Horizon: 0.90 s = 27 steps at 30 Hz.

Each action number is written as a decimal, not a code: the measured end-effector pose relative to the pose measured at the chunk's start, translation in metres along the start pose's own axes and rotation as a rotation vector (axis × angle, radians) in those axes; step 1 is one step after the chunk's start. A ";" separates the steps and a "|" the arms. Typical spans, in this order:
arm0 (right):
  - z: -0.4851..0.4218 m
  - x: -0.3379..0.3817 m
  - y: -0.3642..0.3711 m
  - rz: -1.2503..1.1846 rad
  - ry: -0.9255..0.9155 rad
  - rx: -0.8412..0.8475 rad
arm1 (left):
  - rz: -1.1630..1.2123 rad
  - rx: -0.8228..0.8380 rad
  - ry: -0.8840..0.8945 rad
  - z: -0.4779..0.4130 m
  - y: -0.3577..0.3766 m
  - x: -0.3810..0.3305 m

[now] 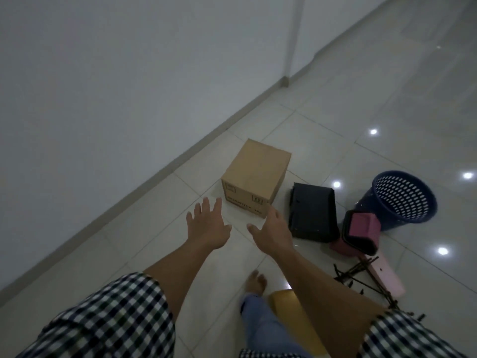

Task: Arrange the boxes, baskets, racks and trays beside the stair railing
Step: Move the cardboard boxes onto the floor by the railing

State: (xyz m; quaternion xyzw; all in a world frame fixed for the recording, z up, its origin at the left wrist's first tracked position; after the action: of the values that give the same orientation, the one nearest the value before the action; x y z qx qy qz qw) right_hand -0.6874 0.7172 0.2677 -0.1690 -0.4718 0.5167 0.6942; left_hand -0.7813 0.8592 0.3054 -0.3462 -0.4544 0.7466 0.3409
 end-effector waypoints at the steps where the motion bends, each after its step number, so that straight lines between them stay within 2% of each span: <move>1: -0.018 0.004 -0.001 -0.013 0.016 0.001 | -0.005 0.008 0.014 -0.022 -0.003 -0.001; 5: -0.100 0.028 -0.011 -0.025 0.102 0.034 | -0.018 0.063 0.053 -0.112 -0.019 -0.007; 9: -0.163 0.058 -0.026 0.030 0.086 0.063 | -0.020 0.052 0.053 -0.183 -0.039 -0.006; 15: -0.254 0.097 -0.042 0.038 0.105 0.094 | -0.036 0.122 0.051 -0.277 -0.053 0.006; 22: -0.366 0.114 -0.036 -0.036 0.287 0.064 | -0.082 0.237 0.156 -0.413 -0.033 0.032; 27: -0.439 0.102 -0.005 -0.031 0.447 0.087 | -0.106 0.302 0.182 -0.506 -0.002 0.053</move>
State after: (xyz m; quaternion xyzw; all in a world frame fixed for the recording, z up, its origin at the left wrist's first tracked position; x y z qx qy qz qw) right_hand -0.3179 0.9157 0.1018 -0.2420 -0.2862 0.4755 0.7959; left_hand -0.3911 1.1274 0.1202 -0.3326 -0.3222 0.7529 0.4676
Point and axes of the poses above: each hand's wrist, its own z-axis away from the middle knuckle, its own y-axis out of the palm, x = y × z, the point moved 2 cm from there along -z, towards the middle knuckle, and after that the axes turned 13 degrees about y, right-handed, at the moved point
